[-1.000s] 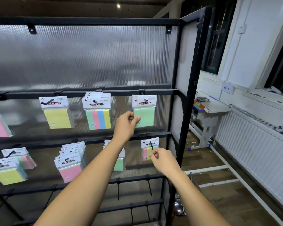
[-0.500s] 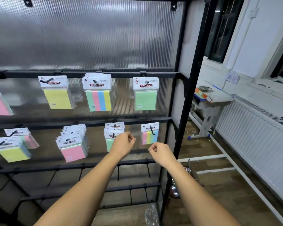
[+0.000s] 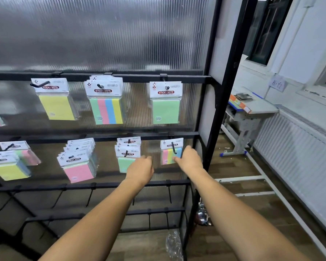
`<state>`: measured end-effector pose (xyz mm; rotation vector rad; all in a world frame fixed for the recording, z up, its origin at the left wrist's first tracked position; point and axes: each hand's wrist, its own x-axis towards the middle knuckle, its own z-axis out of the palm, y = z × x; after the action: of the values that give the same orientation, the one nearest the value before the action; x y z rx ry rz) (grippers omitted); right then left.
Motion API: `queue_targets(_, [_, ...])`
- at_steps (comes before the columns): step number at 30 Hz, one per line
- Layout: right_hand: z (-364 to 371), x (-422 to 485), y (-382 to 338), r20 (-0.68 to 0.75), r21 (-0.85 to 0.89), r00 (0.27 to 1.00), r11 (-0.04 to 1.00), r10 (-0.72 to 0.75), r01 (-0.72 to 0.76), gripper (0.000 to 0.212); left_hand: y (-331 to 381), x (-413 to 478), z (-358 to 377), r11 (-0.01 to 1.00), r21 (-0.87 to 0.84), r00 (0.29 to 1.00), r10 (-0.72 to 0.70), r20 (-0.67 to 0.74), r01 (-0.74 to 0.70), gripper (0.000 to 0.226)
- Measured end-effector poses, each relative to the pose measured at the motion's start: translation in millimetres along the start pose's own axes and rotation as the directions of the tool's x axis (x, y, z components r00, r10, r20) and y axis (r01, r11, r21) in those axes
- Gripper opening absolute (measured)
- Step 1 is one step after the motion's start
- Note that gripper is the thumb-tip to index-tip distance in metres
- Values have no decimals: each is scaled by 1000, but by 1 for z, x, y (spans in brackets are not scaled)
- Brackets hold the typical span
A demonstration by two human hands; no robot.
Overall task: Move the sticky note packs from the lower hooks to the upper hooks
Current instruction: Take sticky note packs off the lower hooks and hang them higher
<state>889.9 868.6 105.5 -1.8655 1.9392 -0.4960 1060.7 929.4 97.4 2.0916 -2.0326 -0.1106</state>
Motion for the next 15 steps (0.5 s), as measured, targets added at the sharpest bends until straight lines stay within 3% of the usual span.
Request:
queue_targets(4, [2, 12, -3, 25, -83, 999, 996, 25, -23, 67, 4, 5, 8, 998, 62, 999, -20, 33, 18, 20])
queue_targets(8, [6, 16, -1, -5, -55, 1000, 998, 9, -9, 52, 3, 8, 13, 999, 26, 999, -35, 36, 34, 20])
queue_targets(12, [8, 9, 6, -3, 96, 1000, 995, -14, 14, 31, 3, 10, 17, 999, -3, 999, -39, 30, 39, 19])
queue_targets(15, [13, -6, 14, -8, 262, 998, 963, -65, 65, 30, 3, 10, 18, 999, -13, 998, -46, 47, 47, 19])
